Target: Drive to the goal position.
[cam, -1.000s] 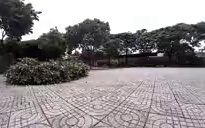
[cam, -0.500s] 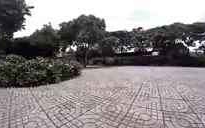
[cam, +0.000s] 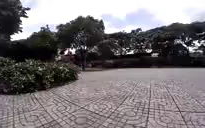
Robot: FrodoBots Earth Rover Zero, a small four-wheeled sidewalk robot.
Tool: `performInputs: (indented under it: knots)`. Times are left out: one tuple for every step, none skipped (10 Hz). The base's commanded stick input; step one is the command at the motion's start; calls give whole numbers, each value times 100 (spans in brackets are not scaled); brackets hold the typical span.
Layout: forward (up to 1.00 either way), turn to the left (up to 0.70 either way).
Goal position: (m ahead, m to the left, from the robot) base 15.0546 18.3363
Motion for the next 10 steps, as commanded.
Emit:
performInputs:
  knots:
    - [100, 0]
    - [100, 0]
    - [100, 0]
    - [100, 0]
    - [100, 0]
    - [100, 0]
    - [100, 0]
    - [100, 0]
    - [100, 0]
    - [100, 0]
